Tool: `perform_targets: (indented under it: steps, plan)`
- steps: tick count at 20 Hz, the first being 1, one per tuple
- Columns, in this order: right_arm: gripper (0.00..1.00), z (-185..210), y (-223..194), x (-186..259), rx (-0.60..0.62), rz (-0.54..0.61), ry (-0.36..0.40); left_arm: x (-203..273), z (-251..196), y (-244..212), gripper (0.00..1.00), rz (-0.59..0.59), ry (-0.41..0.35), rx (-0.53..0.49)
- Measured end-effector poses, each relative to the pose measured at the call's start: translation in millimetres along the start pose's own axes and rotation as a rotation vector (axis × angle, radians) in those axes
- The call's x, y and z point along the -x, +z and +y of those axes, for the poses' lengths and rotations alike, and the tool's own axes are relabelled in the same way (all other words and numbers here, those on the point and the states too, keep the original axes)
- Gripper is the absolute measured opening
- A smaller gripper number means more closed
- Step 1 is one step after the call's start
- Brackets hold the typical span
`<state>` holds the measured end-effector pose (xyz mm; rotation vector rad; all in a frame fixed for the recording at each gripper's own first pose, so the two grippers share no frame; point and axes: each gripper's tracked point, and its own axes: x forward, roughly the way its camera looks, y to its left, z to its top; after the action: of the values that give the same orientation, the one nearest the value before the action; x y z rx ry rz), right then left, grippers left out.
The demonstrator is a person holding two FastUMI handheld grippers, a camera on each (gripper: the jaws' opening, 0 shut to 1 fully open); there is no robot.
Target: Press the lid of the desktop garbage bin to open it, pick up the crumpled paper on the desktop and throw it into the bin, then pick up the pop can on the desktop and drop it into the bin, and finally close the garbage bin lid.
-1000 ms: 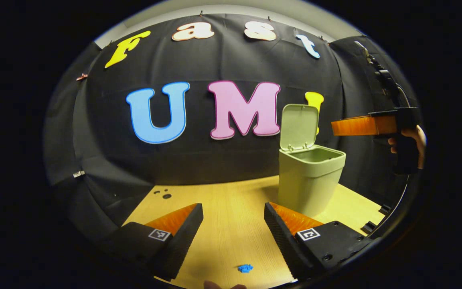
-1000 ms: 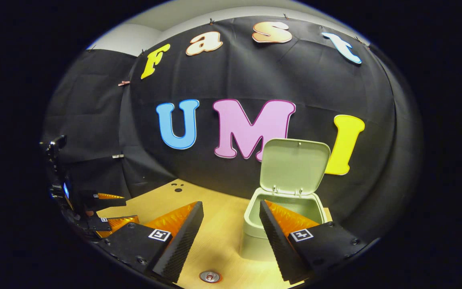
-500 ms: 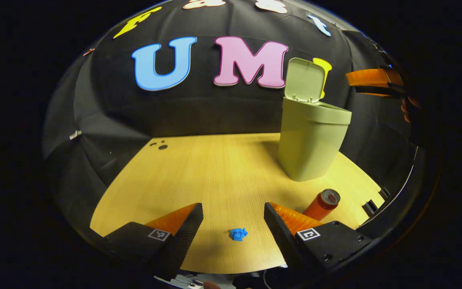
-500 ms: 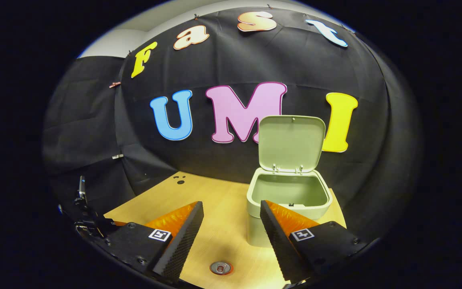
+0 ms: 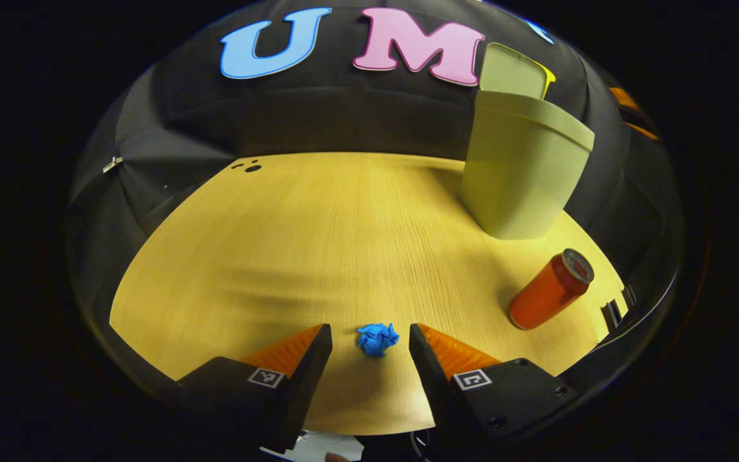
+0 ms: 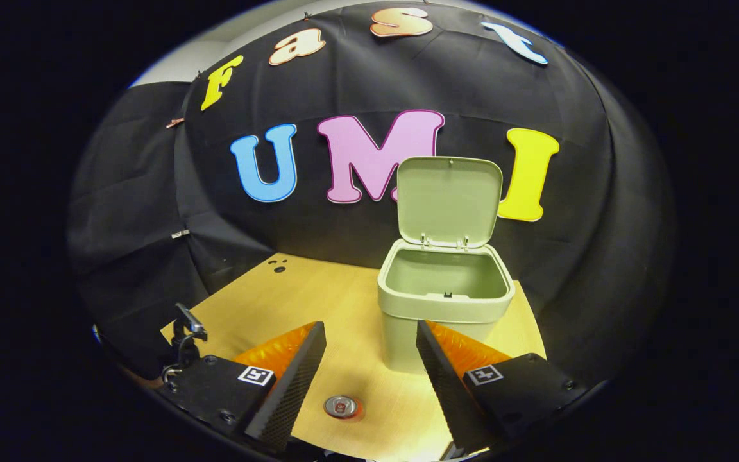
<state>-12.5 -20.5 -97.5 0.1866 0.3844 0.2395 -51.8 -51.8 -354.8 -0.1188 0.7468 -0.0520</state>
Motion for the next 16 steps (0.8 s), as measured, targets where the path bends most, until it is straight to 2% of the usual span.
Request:
perform_targets:
  steps: [8,10,11,14,16]
  plan:
    - [0.94,-16.9,-4.3,11.3,-0.014,0.026,-0.057,-32.7,3.5,-17.1,0.69,0.053,0.015,-0.047]
    - [0.94,-17.8,-6.1,12.4,-0.011,0.031,-0.064,-38.1,1.4,-20.6,0.61,0.066,0.006,-0.06]
    - [0.94,-18.5,-5.9,11.9,-0.011,0.032,-0.065,-40.1,0.6,-18.1,0.53,0.06,0.003,-0.073]
    - [0.94,-18.7,-7.7,10.5,-0.017,0.034,-0.068,-41.2,4.6,-8.7,0.44,0.054,-0.013,-0.098]
    - [0.94,-18.1,-8.1,10.1,-0.027,0.037,-0.064,-38.5,7.9,3.2,0.43,0.035,-0.002,-0.107]
